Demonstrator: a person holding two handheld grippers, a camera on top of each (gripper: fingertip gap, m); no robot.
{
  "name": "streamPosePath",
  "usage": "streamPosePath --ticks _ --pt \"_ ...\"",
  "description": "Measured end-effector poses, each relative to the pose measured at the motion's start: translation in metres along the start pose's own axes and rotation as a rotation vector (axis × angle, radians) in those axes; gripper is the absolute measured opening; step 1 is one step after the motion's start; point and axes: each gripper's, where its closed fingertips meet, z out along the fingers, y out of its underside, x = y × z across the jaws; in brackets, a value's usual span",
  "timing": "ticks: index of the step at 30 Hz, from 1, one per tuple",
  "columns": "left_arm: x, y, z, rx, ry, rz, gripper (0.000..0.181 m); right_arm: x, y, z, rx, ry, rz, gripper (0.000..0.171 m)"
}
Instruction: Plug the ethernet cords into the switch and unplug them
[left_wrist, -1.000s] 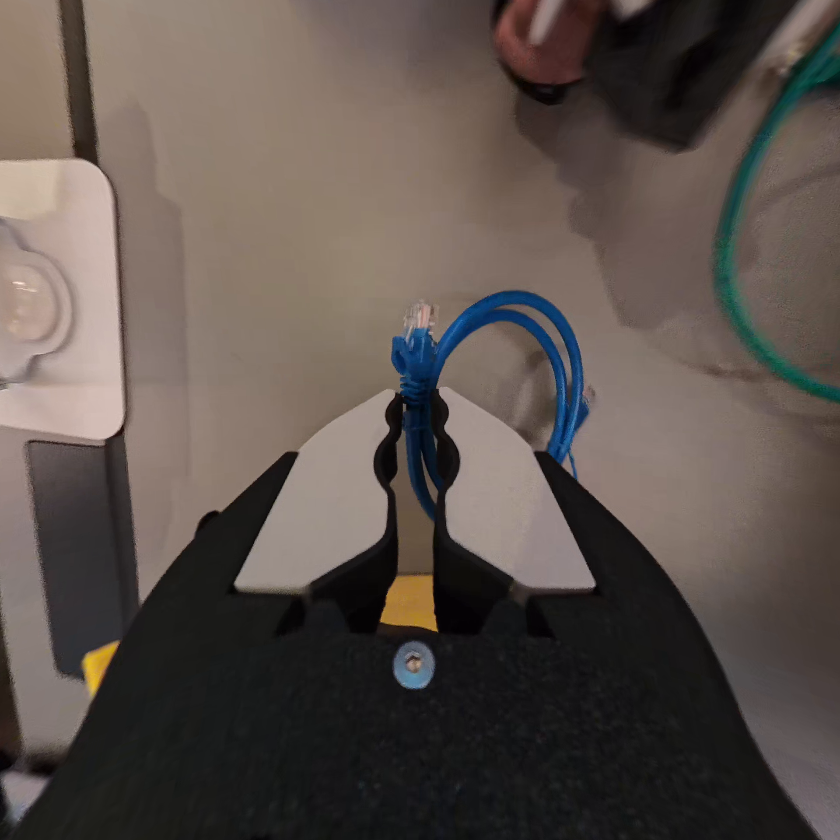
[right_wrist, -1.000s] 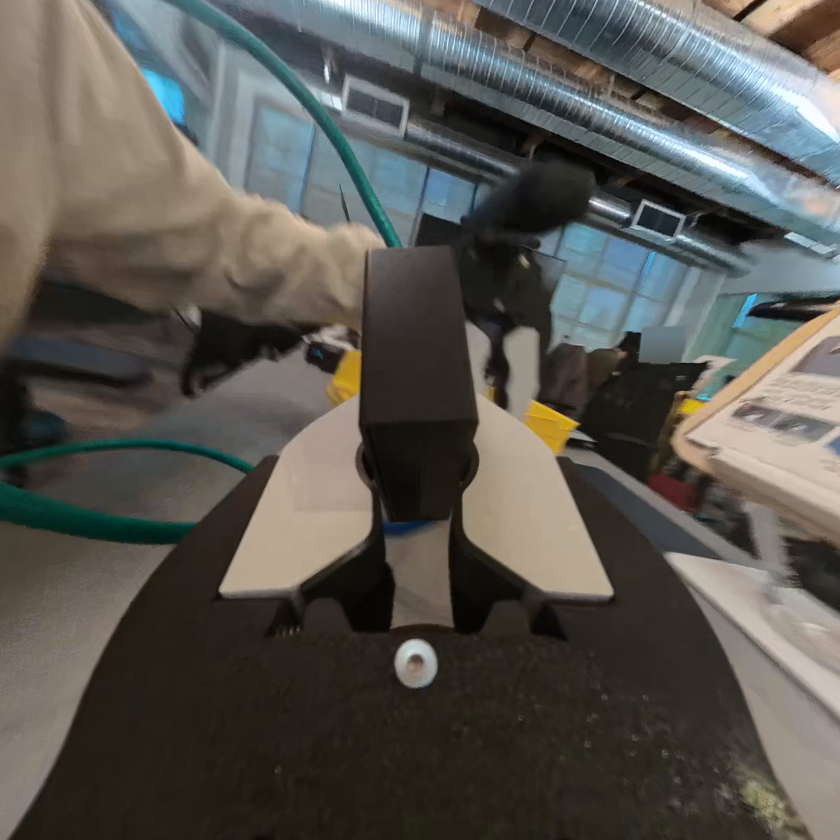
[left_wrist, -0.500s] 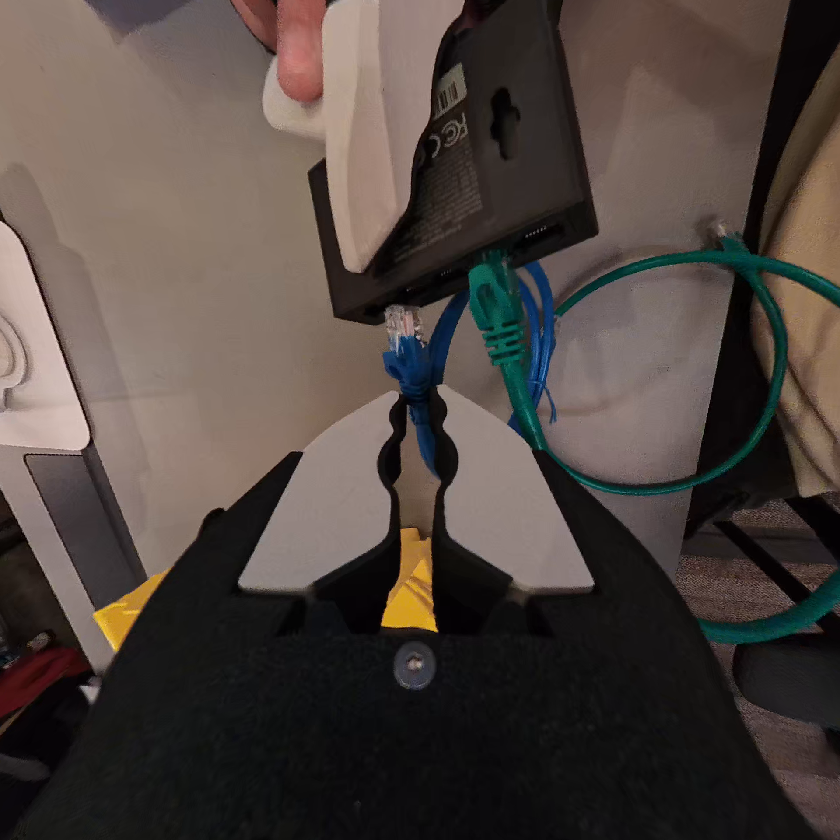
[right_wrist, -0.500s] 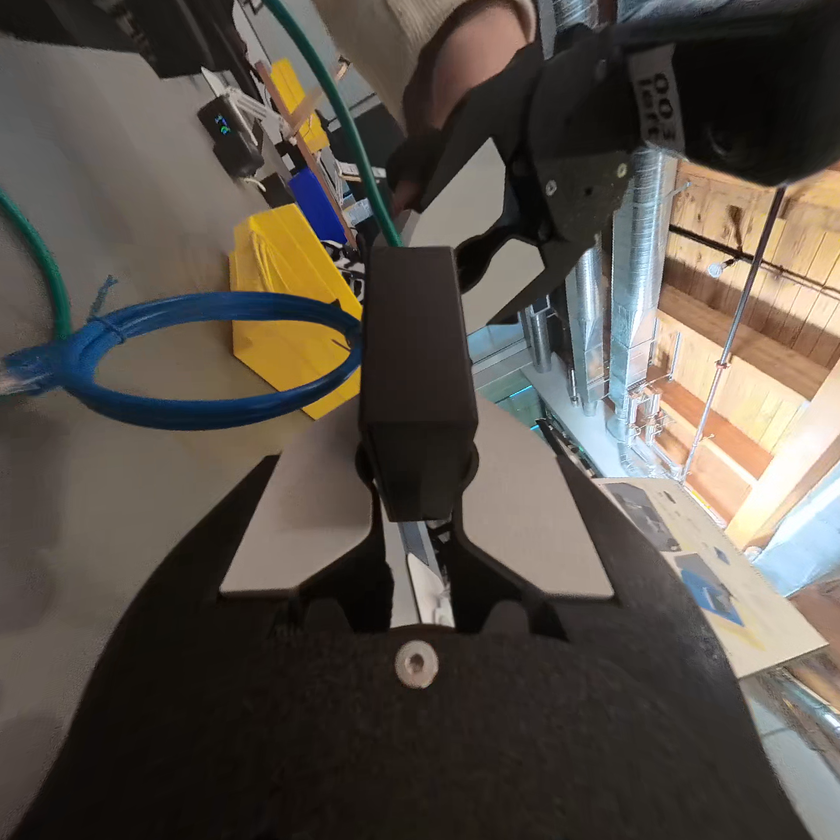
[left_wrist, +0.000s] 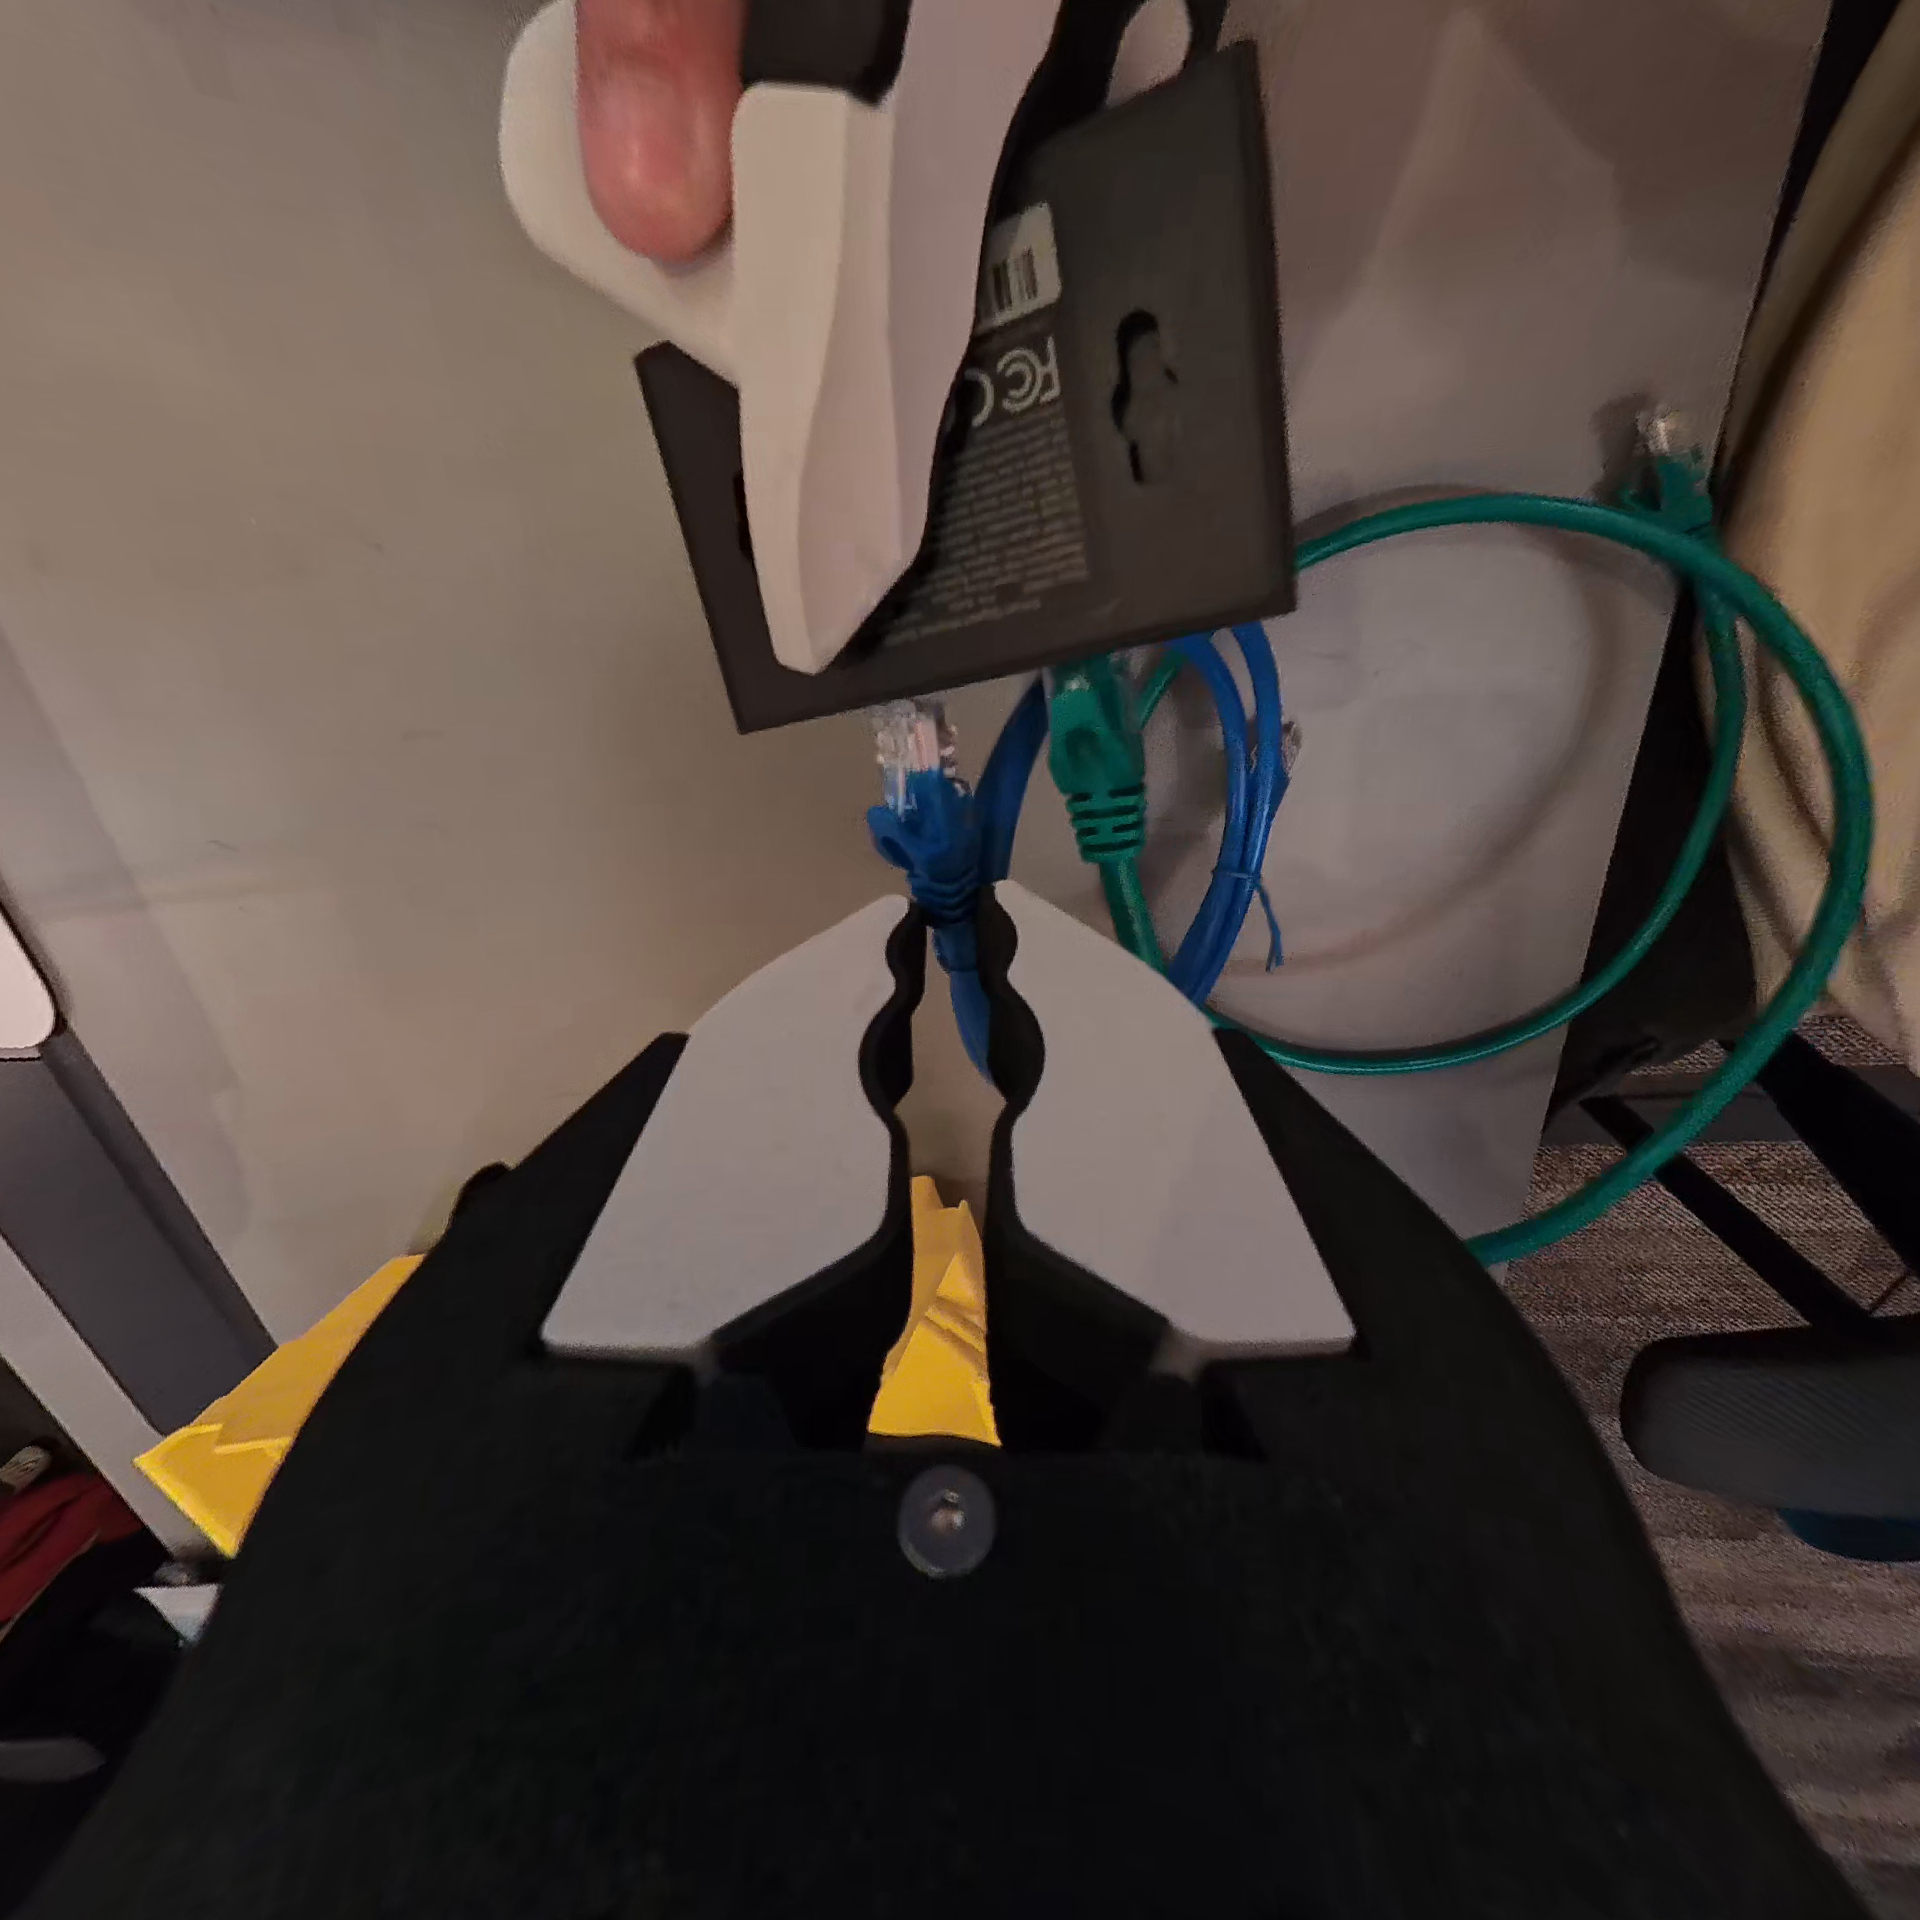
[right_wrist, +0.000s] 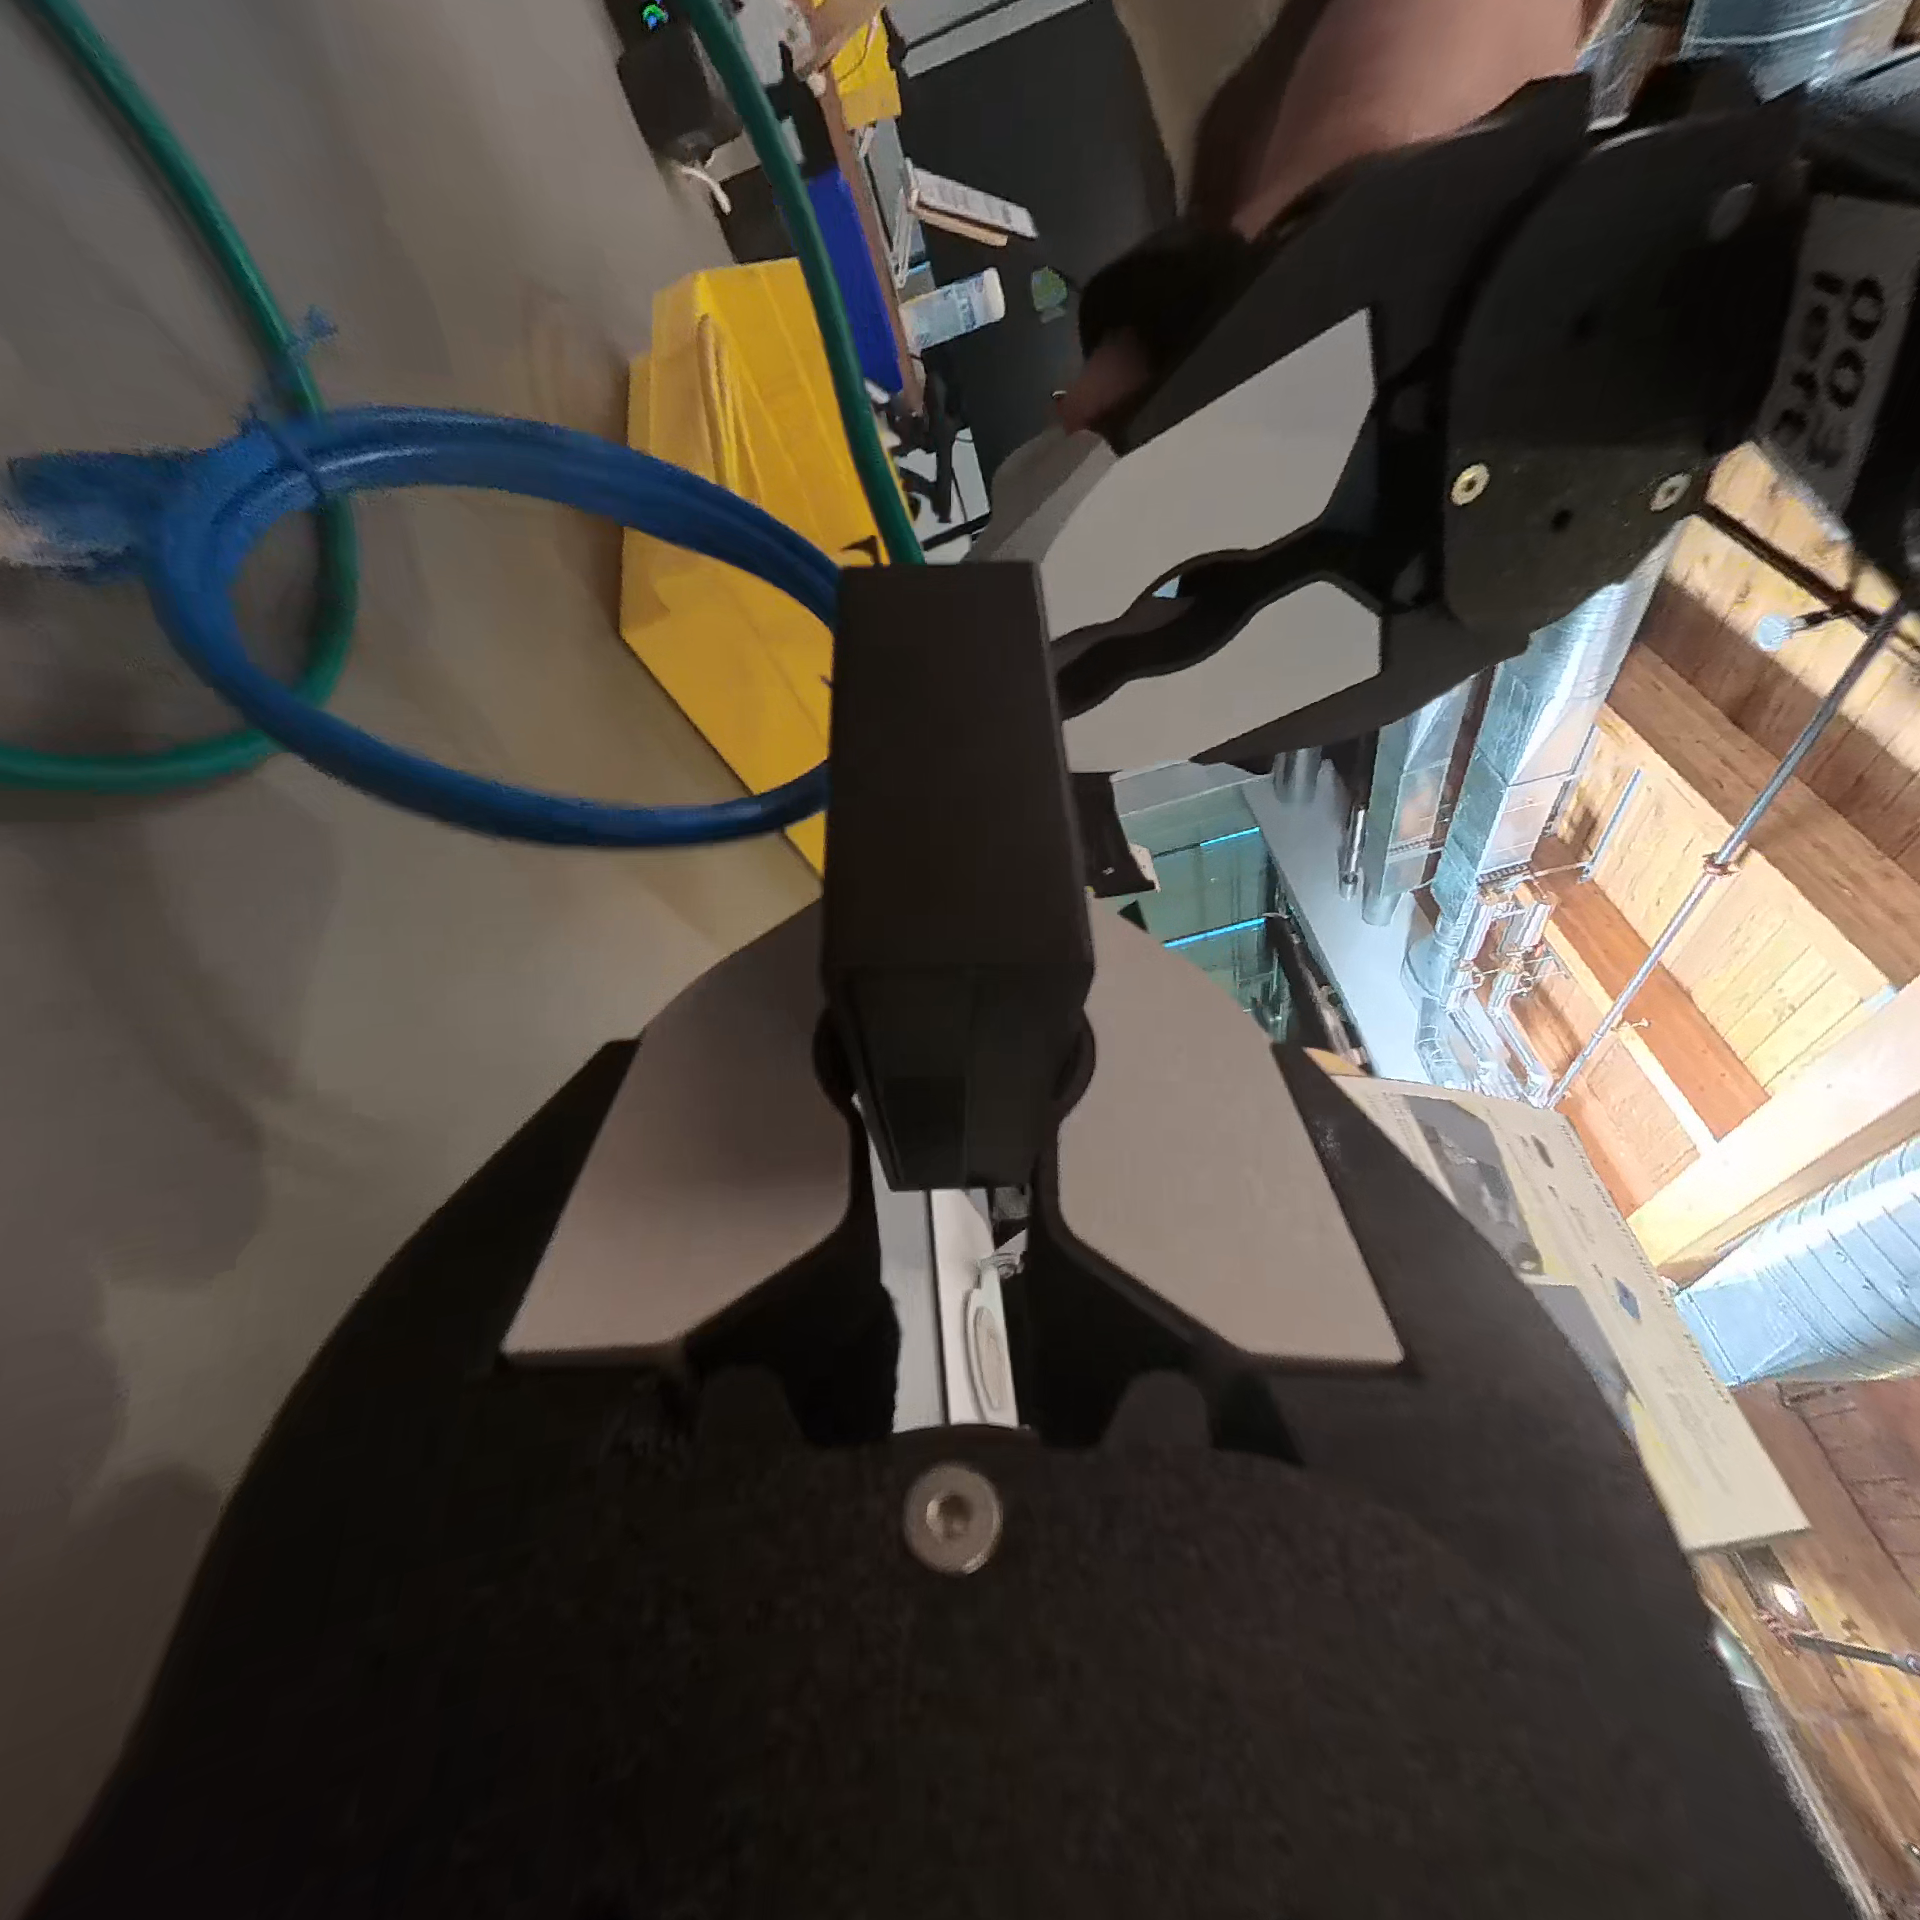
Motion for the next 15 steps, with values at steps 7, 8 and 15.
streamPosePath --ticks 7,8,15 --pt "0.0 0.002 0.009 -0.034 -0.002 0.006 0.009 -0.006 0.003 0.003 -0.012 -0.023 0.012 0.03" --pt "0.0 0.004 0.012 -0.047 -0.001 0.016 0.009 -0.008 0.002 0.003 -0.008 -0.031 0.021 0.03" --pt "0.002 0.018 0.048 0.002 0.211 -0.102 0.009 -0.024 0.006 0.002 0.006 -0.117 0.054 0.03"
